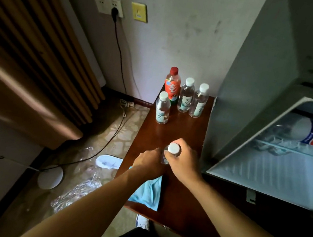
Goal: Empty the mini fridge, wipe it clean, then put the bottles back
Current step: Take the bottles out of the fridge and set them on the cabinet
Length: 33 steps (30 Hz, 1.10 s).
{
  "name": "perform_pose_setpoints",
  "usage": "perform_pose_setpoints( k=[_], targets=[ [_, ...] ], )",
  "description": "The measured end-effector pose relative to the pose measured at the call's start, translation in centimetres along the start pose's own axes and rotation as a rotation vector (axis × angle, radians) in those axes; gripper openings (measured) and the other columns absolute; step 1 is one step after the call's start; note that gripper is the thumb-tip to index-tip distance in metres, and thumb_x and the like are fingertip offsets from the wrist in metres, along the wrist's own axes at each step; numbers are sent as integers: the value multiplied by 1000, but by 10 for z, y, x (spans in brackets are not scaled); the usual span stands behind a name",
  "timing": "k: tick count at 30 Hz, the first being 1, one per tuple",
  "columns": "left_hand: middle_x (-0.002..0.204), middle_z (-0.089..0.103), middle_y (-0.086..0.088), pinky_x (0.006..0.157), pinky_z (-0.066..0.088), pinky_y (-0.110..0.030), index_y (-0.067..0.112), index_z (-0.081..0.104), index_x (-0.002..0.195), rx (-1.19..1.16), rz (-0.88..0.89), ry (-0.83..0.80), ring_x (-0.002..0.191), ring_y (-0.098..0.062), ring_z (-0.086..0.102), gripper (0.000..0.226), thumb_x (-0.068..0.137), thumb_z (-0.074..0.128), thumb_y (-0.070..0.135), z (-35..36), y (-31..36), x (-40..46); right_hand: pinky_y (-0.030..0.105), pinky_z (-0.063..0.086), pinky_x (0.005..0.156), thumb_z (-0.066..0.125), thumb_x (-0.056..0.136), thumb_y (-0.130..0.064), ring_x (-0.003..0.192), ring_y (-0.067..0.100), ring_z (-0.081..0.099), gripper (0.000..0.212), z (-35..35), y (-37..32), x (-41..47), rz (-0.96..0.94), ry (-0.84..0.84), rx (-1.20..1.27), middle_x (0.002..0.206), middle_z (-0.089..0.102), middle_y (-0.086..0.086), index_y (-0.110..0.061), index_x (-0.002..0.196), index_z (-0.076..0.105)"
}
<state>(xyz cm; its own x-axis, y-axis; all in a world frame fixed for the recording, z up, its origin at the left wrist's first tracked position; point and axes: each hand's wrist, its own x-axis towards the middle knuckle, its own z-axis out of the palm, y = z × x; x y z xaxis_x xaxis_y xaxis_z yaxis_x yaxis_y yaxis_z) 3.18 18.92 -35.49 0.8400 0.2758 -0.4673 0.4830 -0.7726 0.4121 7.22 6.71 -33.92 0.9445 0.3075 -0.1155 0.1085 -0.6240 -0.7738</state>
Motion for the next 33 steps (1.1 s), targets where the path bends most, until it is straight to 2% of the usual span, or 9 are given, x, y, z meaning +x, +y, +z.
perform_pose_setpoints(
  k=[4,7,11,14,19,23,27,30,33],
  targets=[
    [114,68,-9,75,42,-32,19,62,111,44,5,-65,106,-32,64,44,81,66,51,-9,0,24,32,54,72,73,78,-23,84,18,63,19,7,-6,19,42,26,-8,86,66,-7,-27,86,57],
    [110,69,-10,74,43,-32,18,66,107,13,17,-106,103,-32,64,42,84,58,52,-15,1,42,34,53,75,73,79,-17,87,19,63,17,9,-9,34,84,70,7,89,68,-2,-15,92,62],
    [110,70,-8,73,42,-32,19,66,105,-1,118,-182,101,-30,65,36,89,55,48,-21,1,56,31,53,75,71,82,-17,89,18,63,16,12,-11,46,141,100,10,92,68,-2,-14,96,63],
    [106,70,-6,72,41,-31,20,65,95,-10,155,-220,98,-29,66,29,89,55,47,-28,1,72,31,52,79,70,83,-17,93,19,62,18,14,-14,59,180,118,-8,97,68,1,-14,100,63],
    [114,70,-6,82,48,-34,21,67,116,-20,173,-221,105,-28,65,35,92,52,41,-34,6,96,24,47,72,72,81,-14,87,14,62,17,12,-23,86,204,178,20,88,64,-7,-17,96,64],
    [118,67,-10,87,49,-38,16,64,120,-44,171,-220,110,-31,63,36,94,52,39,-40,14,117,24,45,74,70,81,-13,86,12,57,19,12,-31,115,284,229,66,89,61,-9,-17,99,65],
    [116,67,-13,87,50,-38,11,63,116,-63,181,-215,107,-31,64,32,96,52,33,-46,26,136,22,42,81,69,83,-9,94,10,53,30,12,-37,141,362,257,131,102,61,-5,-15,112,67],
    [116,67,-13,84,48,-37,9,62,115,-66,190,-194,107,-31,63,30,95,54,30,-49,32,150,23,44,79,68,83,-7,97,15,57,31,10,-40,157,384,260,176,110,66,1,-13,113,67],
    [116,67,-14,86,49,-38,8,62,116,-49,200,-178,108,-32,63,31,94,56,29,-54,37,161,23,44,77,67,82,-6,95,17,58,26,9,-42,168,380,282,199,105,66,2,-12,107,68]
  ],
)
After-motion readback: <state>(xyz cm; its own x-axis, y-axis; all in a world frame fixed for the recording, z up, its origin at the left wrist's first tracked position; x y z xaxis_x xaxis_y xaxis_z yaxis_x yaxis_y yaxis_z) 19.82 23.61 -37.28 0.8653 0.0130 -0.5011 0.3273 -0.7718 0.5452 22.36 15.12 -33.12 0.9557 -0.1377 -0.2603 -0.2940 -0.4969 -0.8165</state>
